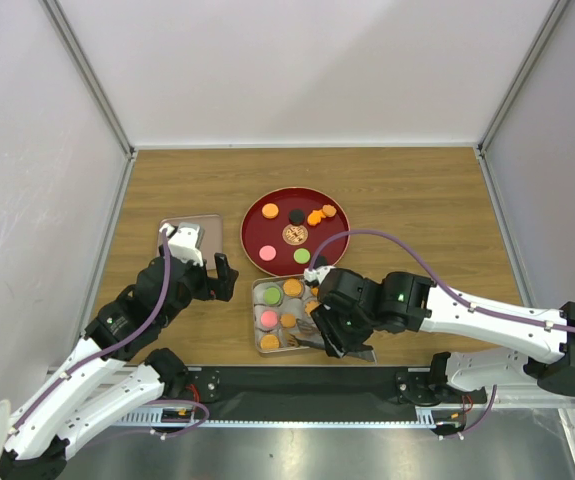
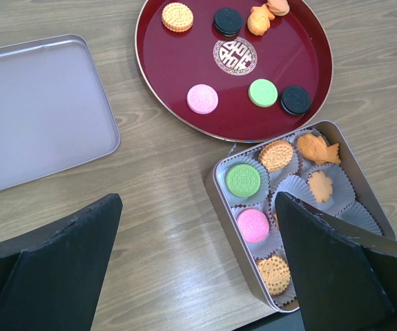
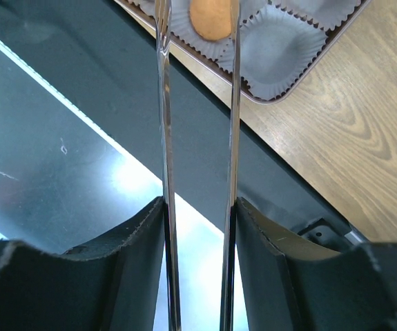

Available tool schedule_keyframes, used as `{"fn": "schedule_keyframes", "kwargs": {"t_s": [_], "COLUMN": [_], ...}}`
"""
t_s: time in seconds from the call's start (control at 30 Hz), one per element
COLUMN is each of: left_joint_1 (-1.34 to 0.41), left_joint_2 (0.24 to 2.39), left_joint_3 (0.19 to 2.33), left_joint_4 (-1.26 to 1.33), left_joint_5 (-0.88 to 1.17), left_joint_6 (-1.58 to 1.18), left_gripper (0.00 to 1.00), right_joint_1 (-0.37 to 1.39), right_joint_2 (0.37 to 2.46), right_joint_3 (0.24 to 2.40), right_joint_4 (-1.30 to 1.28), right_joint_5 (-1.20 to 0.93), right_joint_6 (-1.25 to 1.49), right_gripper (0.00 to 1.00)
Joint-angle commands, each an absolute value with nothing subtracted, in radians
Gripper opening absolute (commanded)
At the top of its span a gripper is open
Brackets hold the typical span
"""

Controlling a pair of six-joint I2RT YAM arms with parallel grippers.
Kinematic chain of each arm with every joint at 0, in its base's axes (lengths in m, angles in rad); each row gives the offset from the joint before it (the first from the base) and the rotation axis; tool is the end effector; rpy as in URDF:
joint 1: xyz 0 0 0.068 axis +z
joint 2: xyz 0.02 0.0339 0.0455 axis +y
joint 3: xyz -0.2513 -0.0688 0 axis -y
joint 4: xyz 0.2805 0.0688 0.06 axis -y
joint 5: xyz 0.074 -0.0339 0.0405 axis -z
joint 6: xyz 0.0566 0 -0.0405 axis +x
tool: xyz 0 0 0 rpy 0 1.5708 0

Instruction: Pack the cookies

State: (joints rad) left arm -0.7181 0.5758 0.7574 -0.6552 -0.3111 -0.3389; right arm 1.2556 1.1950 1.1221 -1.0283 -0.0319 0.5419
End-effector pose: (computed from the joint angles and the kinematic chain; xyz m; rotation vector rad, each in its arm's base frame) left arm 0.1530 -0.1107 0.3017 0.1914 2.0287 -0.3504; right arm 0.0823 0.2582 0.2702 -0.9956 2.6396 0.5561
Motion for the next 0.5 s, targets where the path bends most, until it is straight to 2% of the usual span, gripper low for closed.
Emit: {"fn": "schedule_keyframes", "kwargs": {"t_s": [0.0,0.27,0.47], "left_joint_1": [-0.724,-0.724,-0.726], "left_joint_2": [0.571,0.569,0.572], "left_joint_3": [0.772,0.772,0.773], "left_joint_4": [-0.640,-0.640,-0.640], "left_joint_5": [-0.314,-0.318,-0.314], "left_joint_6": [-0.339,-0.341,-0.339], "left_gripper": [1.00,1.00,1.00], "right_joint_1": [1.264,1.180,1.062], "right_joint_2": [1.181,1.200,1.316], "right_joint_3": [1.216,1.344,1.471], "right_joint_4": [-1.029,-1.032,-1.022], "right_joint_5": [-0.003,0.075,0.193], "right_joint_6": [0.534,0.465,0.388], "right_gripper": [0.48,0.47,0.47]}}
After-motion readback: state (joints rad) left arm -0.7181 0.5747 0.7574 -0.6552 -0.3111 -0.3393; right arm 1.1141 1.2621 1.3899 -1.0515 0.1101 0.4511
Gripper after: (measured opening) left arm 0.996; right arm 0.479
